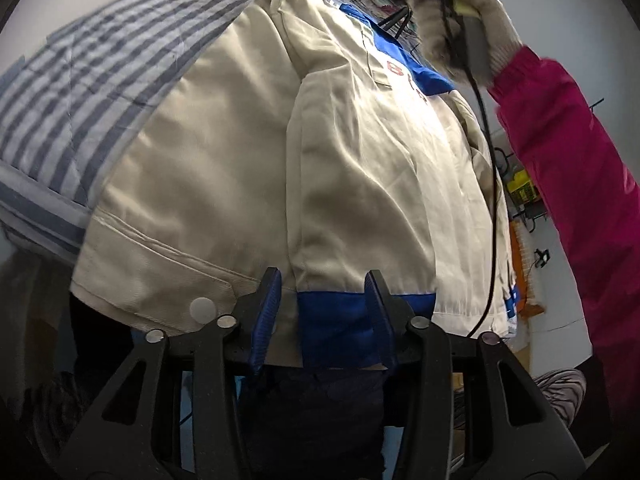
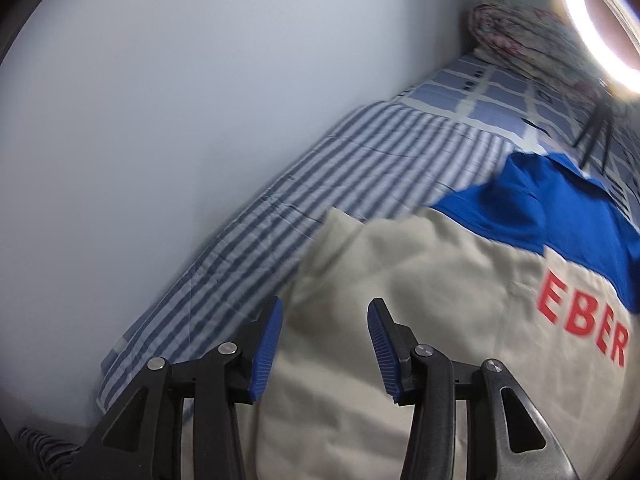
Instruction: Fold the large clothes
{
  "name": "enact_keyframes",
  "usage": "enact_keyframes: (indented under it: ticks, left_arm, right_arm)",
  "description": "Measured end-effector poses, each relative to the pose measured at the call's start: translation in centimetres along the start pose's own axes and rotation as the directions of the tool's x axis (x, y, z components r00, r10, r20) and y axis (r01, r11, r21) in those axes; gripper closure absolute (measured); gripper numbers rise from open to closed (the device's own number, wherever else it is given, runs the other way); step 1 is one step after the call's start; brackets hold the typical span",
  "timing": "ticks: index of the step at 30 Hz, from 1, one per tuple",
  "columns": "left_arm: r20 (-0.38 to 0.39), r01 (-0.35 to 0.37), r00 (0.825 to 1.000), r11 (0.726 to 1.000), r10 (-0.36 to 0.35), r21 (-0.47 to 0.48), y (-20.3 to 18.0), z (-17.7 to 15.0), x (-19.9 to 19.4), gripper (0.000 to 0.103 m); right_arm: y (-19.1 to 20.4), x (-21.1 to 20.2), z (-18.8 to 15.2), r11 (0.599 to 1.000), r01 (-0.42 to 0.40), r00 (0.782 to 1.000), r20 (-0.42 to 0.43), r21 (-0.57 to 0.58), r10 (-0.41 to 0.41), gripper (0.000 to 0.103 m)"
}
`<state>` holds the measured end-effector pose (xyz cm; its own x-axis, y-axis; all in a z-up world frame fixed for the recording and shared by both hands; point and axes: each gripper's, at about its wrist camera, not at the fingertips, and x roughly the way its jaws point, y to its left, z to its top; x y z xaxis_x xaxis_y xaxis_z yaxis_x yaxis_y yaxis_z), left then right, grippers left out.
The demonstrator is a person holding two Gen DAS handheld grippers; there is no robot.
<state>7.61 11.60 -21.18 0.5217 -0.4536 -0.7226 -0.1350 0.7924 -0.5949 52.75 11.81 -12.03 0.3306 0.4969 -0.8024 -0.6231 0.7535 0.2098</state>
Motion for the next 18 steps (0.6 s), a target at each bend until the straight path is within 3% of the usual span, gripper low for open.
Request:
enact_keyframes:
  ticks: [1, 4, 8, 10, 11, 12, 18]
  left_arm:
    - [-0.005, 0.003, 1.000, 1.000, -0.003, 0.002, 0.0, 0.0, 0.2, 0.077]
    - [-0.014, -0.004, 1.000, 1.000, 0.004, 0.014, -0.1, 0.2, 0.6, 0.087]
    - [0.004, 0.014, 1.000, 1.000, -0.014, 0.019, 0.0, 0.4, 0.2, 0.091]
    - [0.025, 0.018, 1.000, 0.999, -0.019, 0.029, -0.2, 0.4, -0.5, 0.092]
    - [0.036, 0.023, 0.999, 0.999, -0.024, 0.033, -0.2, 0.5, -0.9, 0.092]
    - [0.045, 0.022, 0.999, 0.999, -0.023, 0.037, -0.3, 0.5, -1.1, 0.092]
    - [0.096, 0.036, 0.995, 0.999, -0.039, 0.031, -0.1, 0.4, -4.7, 0.093]
  right_arm:
    - [0.3, 0.6, 0.4, 1.000, 0.012, 1.000, -0.003, -0.003, -0.012, 0.049]
    - [0.9, 2.8, 1.6, 0.998, 0.056, 0.998, -0.028, -0.003, -0.056, 0.049]
    - [1.6, 5.4, 2.4, 0.988, 0.149, 0.986, -0.069, -0.036, -0.151, 0.051]
    - [1.5, 6.7, 2.5, 0.983, 0.178, 0.978, -0.103, -0.055, -0.183, 0.086]
    - [1.4, 7.1, 2.4, 0.982, 0.180, 0.976, -0.114, -0.055, -0.185, 0.090]
    - [1.2, 7.3, 2.4, 0.981, 0.184, 0.975, -0.113, -0.053, -0.189, 0.100]
    - [0.8, 5.0, 3.4, 0.981, 0.190, 0.980, -0.043, -0.044, -0.192, 0.103]
